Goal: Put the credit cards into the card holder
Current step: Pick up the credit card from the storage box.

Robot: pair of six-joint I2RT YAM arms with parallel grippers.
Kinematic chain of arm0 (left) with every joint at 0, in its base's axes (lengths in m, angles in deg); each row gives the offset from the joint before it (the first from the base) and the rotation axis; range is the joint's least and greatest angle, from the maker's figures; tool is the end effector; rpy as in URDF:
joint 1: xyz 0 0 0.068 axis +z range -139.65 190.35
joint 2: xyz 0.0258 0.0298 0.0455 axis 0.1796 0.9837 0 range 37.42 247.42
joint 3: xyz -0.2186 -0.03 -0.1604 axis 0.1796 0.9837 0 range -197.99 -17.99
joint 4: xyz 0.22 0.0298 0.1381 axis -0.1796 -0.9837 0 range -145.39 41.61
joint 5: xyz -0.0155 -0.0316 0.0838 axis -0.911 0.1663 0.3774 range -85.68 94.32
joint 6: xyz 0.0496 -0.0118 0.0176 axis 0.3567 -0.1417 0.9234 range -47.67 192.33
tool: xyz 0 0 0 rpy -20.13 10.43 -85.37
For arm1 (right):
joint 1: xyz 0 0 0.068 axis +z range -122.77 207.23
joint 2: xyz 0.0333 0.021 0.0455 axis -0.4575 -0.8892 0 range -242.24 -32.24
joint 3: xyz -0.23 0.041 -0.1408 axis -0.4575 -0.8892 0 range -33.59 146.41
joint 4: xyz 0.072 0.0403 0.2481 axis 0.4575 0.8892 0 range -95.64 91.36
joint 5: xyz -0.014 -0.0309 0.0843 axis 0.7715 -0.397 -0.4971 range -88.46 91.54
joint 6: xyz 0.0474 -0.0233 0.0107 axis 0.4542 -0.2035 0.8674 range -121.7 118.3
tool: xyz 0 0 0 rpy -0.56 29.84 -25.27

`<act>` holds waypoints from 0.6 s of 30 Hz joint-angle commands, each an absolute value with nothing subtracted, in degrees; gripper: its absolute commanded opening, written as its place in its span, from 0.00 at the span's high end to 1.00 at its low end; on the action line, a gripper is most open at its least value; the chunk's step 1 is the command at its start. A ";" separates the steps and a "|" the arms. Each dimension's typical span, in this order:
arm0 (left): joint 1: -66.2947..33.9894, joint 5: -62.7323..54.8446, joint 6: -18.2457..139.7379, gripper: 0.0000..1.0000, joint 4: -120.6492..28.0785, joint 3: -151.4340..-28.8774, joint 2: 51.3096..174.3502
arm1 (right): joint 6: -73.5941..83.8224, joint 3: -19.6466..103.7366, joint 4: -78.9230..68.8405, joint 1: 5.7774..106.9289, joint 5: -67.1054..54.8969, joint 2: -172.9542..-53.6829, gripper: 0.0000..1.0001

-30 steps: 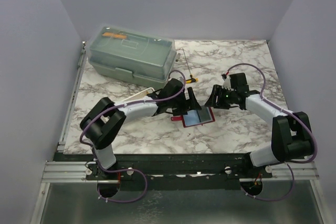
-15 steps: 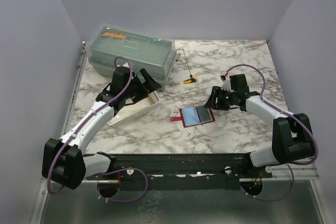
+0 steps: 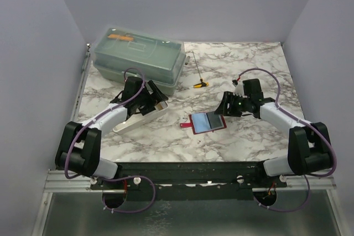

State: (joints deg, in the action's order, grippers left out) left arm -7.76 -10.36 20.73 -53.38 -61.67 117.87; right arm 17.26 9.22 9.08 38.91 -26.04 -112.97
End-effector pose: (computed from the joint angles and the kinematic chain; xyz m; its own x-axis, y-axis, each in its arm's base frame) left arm 0.2722 -0.0984 0.2030 -0.7696 -0.5459 -0.3313 -0.1976 0.6969 -0.6894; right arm 0.2627 0.0712 0.1869 -0.8838 0.1113 -0.4544 -0.1770 0.8195 0.5451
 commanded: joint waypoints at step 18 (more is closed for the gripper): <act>-7.51 -6.05 20.56 0.28 -45.18 -63.28 125.72 | 16.60 8.06 9.41 39.35 -27.74 -110.87 0.40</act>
State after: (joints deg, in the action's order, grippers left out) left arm -7.76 -7.63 20.67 -47.09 -61.69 124.64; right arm 17.26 8.50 9.06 38.91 -26.45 -112.22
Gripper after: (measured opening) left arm 0.723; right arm 0.600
